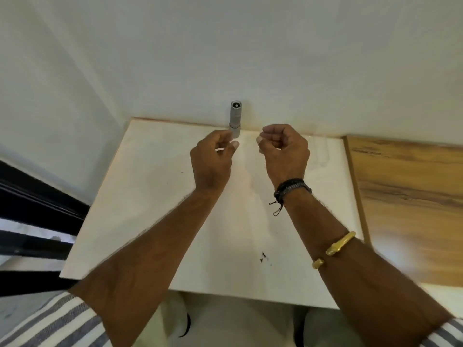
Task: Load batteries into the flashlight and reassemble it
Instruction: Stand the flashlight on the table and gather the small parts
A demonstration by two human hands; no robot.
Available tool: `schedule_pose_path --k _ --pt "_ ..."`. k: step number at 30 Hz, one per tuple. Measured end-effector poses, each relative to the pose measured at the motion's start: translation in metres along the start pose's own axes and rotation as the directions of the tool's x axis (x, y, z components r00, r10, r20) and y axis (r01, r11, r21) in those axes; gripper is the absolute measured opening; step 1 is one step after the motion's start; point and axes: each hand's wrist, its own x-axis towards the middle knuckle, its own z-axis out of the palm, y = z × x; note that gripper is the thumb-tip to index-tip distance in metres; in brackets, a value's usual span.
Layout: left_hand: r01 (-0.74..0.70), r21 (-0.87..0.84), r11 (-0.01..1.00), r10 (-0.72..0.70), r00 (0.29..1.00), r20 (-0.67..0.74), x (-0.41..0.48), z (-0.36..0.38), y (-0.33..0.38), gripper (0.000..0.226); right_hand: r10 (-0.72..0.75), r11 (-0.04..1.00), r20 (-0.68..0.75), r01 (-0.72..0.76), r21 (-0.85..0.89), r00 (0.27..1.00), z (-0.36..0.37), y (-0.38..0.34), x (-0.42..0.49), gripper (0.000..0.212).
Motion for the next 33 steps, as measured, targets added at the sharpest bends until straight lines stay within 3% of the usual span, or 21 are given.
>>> schedule_pose_path --k 7,12,16,19,23,25,29,33 --pt "-0.059 -0.046 0.997 0.067 0.983 0.173 -0.085 -0.001 0.031 0.021 0.091 0.994 -0.027 -0.089 0.06 0.996 -0.075 0.004 -0.061 0.011" --pt "-0.082 -0.069 0.994 0.101 0.933 0.345 -0.134 0.011 0.051 0.021 0.148 0.989 -0.092 -0.149 0.001 0.985 -0.134 0.019 -0.092 0.011" --pt "-0.145 0.011 0.989 0.119 0.853 0.507 -0.156 0.028 0.056 0.027 0.217 0.957 -0.183 -0.245 -0.153 0.959 -0.165 0.041 -0.104 0.013" --pt "-0.252 0.123 0.96 0.114 0.751 0.65 -0.162 0.044 0.057 0.035 0.218 0.903 -0.192 -0.272 -0.333 0.957 -0.174 0.058 -0.11 0.008" --pt "-0.44 0.228 0.869 0.115 0.627 0.77 -0.161 0.061 0.058 0.05 0.187 0.815 -0.136 -0.231 -0.531 0.973 -0.172 0.068 -0.112 0.027" --pt "-0.511 0.252 0.822 0.128 0.597 0.792 -0.158 0.062 0.056 0.053 0.186 0.769 -0.111 -0.215 -0.602 0.976 -0.168 0.07 -0.109 0.034" --pt "-0.587 0.29 0.756 0.119 0.559 0.821 -0.148 0.059 0.048 0.044 0.205 0.681 -0.065 -0.19 -0.707 0.977 -0.16 0.069 -0.103 0.027" --pt "-0.623 0.295 0.725 0.138 0.551 0.823 -0.138 0.054 0.043 0.03 0.257 0.682 -0.035 -0.207 -0.702 0.966 -0.158 0.065 -0.099 0.024"
